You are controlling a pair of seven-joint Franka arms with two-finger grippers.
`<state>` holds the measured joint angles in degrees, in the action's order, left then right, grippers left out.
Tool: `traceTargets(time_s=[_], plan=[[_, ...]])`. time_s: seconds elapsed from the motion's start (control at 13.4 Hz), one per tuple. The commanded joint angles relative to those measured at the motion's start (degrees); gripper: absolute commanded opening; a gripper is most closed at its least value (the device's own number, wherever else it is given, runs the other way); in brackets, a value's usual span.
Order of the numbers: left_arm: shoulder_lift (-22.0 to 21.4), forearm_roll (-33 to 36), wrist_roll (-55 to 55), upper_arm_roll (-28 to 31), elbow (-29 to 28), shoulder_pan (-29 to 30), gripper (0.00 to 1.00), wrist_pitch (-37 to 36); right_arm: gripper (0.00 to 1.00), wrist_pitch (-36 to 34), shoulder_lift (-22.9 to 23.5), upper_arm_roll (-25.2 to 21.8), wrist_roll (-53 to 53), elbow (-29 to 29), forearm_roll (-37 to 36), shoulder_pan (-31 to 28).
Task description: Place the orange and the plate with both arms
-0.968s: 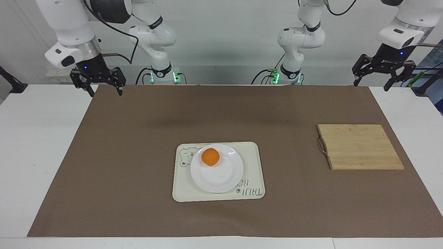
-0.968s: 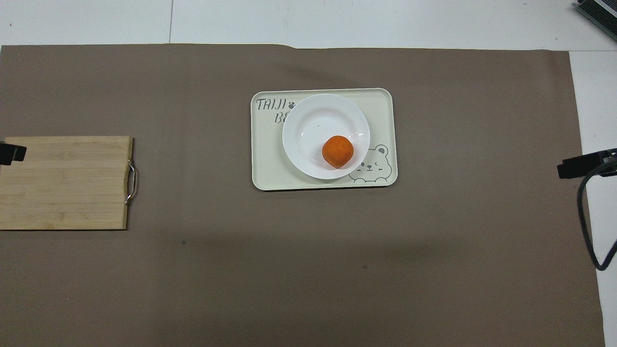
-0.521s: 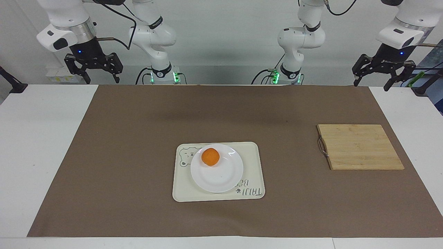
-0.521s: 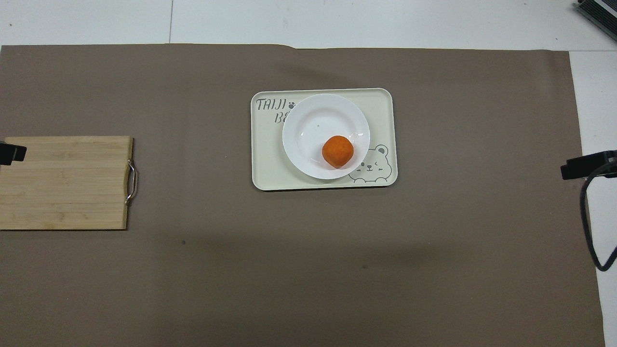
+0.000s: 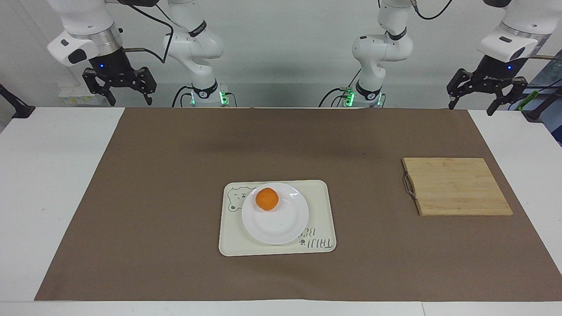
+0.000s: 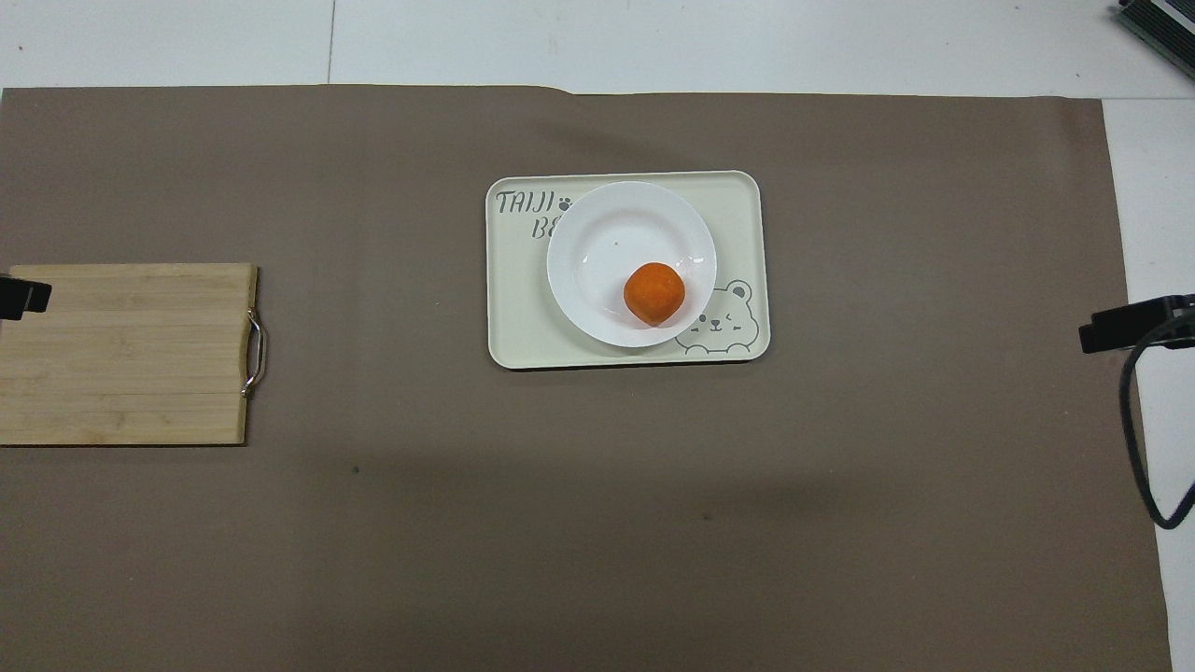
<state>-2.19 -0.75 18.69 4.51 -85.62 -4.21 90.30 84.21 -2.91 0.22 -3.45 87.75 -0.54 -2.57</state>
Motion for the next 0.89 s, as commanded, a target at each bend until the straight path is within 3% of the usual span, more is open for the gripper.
traceTargets(time_s=[0.0,0.82], plan=[[-0.27,0.66,0.56,-0.47,0.36,0.52,1.00,-1.00,1.00,-0.27,-0.43,0.13,5.29,0.41,1.60,0.02],[-0.27,0.66,0.56,-0.47,0.36,0.52,1.00,-0.92,1.00,0.17,-0.51,0.22,4.68,0.41,1.60,0.11]])
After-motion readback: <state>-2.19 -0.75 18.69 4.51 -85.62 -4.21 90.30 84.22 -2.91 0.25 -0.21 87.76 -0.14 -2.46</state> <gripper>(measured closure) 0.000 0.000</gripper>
